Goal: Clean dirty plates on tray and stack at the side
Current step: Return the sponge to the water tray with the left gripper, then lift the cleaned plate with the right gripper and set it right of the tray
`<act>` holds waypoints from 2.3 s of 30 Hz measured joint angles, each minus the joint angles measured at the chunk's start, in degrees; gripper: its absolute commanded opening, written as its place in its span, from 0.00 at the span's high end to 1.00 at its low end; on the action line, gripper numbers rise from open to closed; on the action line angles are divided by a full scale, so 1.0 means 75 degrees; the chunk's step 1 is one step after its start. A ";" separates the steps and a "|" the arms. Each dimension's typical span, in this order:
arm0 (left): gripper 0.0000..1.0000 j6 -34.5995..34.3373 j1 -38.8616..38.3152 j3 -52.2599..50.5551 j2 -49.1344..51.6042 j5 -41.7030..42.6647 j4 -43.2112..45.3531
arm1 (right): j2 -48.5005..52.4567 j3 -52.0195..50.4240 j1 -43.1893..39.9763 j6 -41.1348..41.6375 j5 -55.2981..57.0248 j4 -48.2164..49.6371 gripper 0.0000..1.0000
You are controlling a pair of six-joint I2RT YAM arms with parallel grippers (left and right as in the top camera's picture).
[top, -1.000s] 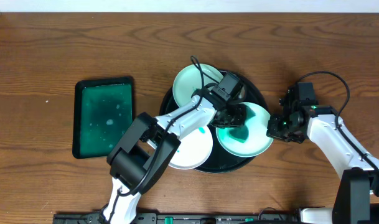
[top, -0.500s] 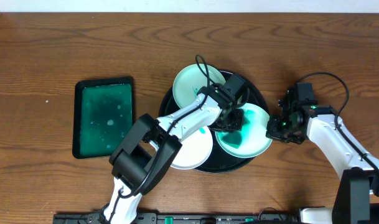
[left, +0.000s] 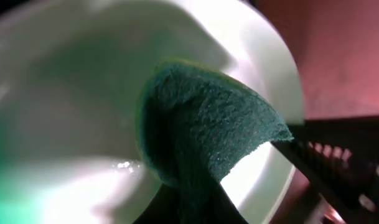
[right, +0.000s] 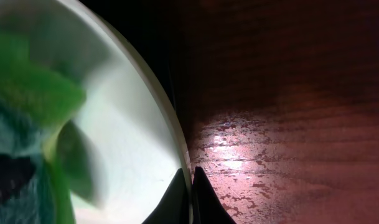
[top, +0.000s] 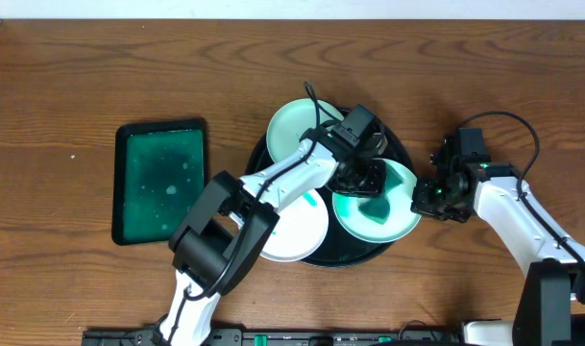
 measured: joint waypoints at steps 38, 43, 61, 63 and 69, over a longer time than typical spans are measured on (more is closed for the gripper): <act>0.51 0.1536 0.6898 -0.1367 -0.2809 -0.4677 -0.3270 | -0.0667 0.0291 0.0035 -0.0603 0.0332 -0.0577 0.99; 0.27 0.1521 0.6904 -0.1364 -0.3497 -0.4642 -0.3311 | -0.1233 0.0784 0.0478 -0.0662 0.1131 -0.0828 0.99; 0.21 0.1536 0.6904 -0.1364 -0.6747 -0.4648 -0.3730 | -0.1445 0.1667 0.1719 -0.0956 0.3302 -0.0956 0.99; 0.20 0.1536 0.6904 -0.1364 -0.6741 -0.4648 -0.3733 | -0.1445 0.1667 0.1682 -0.0956 0.3121 -0.0845 0.99; 0.20 0.1536 0.6904 -0.1364 -0.6741 -0.4648 -0.3730 | -0.1443 0.1667 0.1390 -0.0994 0.1801 -0.0356 0.99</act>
